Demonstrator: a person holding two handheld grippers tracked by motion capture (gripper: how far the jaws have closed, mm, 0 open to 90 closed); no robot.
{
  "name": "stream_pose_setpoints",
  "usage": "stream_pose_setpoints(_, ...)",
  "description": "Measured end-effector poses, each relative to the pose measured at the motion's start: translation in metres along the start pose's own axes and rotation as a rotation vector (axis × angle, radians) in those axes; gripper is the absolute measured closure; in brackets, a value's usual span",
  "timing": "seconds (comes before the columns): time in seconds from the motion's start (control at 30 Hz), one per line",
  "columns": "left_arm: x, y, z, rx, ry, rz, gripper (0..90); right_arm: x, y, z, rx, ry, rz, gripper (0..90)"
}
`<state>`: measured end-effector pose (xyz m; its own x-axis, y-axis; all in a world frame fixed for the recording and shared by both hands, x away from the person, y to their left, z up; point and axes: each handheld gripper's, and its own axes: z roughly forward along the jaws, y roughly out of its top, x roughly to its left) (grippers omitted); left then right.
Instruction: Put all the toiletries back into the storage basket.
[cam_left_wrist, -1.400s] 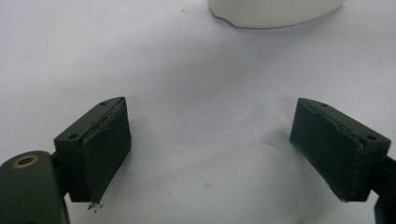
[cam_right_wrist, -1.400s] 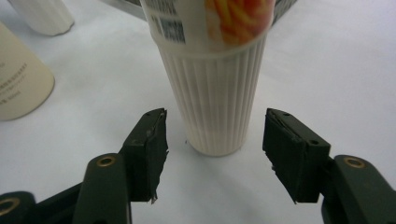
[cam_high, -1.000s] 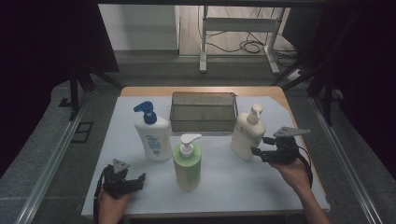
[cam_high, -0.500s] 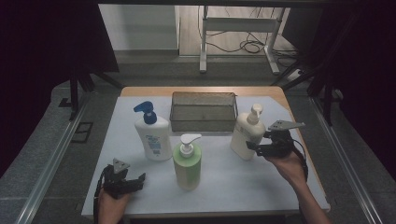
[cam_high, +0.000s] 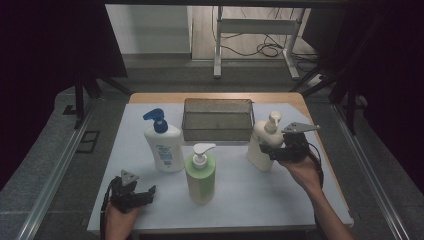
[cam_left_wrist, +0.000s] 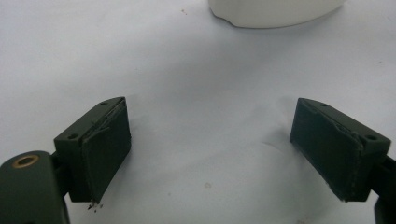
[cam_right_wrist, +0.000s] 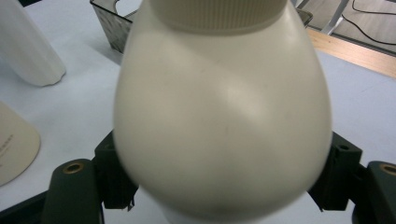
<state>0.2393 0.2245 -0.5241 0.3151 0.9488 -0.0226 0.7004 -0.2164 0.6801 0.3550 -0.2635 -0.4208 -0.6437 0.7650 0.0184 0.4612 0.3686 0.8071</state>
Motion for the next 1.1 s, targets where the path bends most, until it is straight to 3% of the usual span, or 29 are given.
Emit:
stream_pose_setpoints(0.3, 0.0, 0.0, 0.0, 0.0, 0.0, 0.0, 12.1, 0.0024, 0.0046, 0.0077, -0.002, -0.009, 0.002, 28.4)
stream_pose_setpoints(0.43, 0.0, 0.0, 0.0, 0.0, 0.0, 0.0, 12.1, 0.0032, 0.0073, 0.0056, -0.01, -0.008, -0.009, 36.4)
stream_pose_setpoints(0.77, 0.0, 0.0, 0.0, 0.0, 0.0, 0.0, 12.1, 0.0066, 0.0075, 0.0046, -0.005, -0.028, -0.016, 37.3)
stream_pose_setpoints(1.1, 0.0, 0.0, 0.0, 0.0, 0.0, 0.0, 12.1, 0.0078, 0.0091, -0.001, 0.015, -0.013, -0.022, 37.6)
